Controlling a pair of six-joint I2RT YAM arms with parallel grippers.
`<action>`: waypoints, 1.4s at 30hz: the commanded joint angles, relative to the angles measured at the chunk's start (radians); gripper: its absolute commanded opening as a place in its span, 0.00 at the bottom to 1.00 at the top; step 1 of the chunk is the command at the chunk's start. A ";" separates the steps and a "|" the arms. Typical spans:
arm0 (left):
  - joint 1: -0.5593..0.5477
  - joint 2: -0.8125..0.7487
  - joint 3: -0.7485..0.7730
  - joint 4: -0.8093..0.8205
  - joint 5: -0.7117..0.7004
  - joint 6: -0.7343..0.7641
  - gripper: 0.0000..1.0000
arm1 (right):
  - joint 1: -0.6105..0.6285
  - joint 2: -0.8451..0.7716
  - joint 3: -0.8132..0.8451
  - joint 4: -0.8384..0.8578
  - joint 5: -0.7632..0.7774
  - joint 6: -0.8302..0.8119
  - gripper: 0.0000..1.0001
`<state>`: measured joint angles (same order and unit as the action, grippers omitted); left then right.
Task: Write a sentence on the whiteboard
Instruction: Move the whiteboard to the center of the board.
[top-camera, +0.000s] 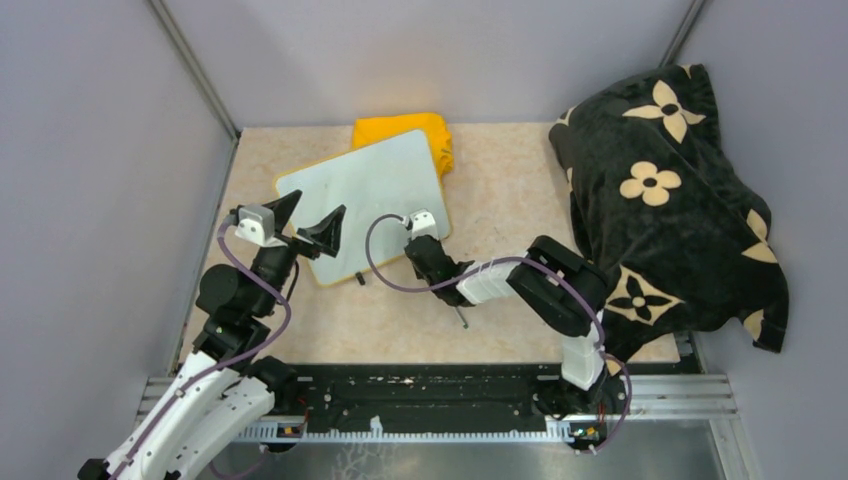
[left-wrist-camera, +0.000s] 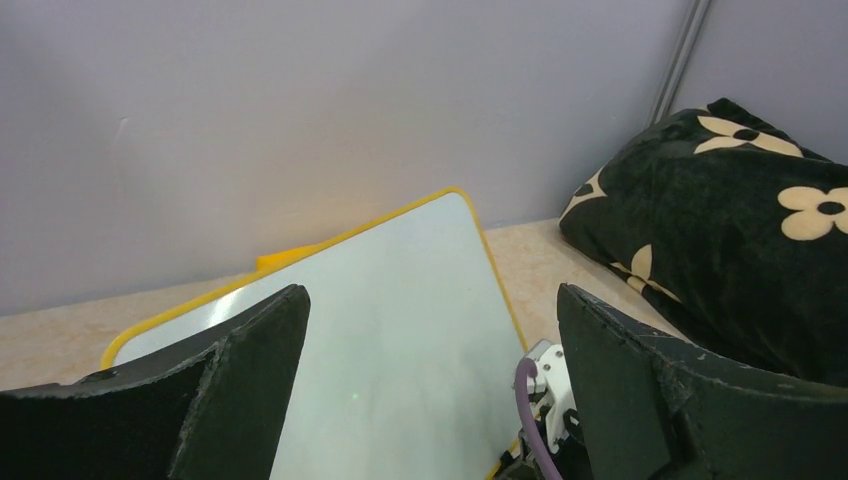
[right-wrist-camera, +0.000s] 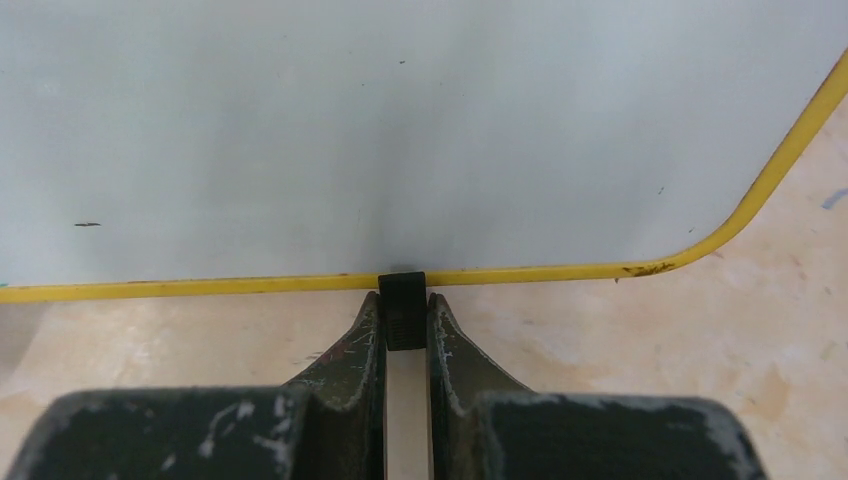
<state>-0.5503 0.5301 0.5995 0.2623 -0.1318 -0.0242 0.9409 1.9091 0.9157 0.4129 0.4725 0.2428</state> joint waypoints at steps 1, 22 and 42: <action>-0.009 0.002 -0.009 0.023 -0.015 0.015 0.99 | -0.020 -0.071 -0.002 -0.132 0.161 0.116 0.00; -0.014 0.013 -0.007 0.018 -0.008 0.015 0.99 | -0.054 -0.294 -0.187 -0.336 0.232 0.243 0.00; -0.019 0.050 -0.008 0.013 -0.005 0.015 0.99 | -0.086 -0.292 -0.228 -0.298 0.098 0.234 0.10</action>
<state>-0.5613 0.5766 0.5968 0.2615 -0.1383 -0.0242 0.8684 1.6371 0.7055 0.1108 0.6083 0.4553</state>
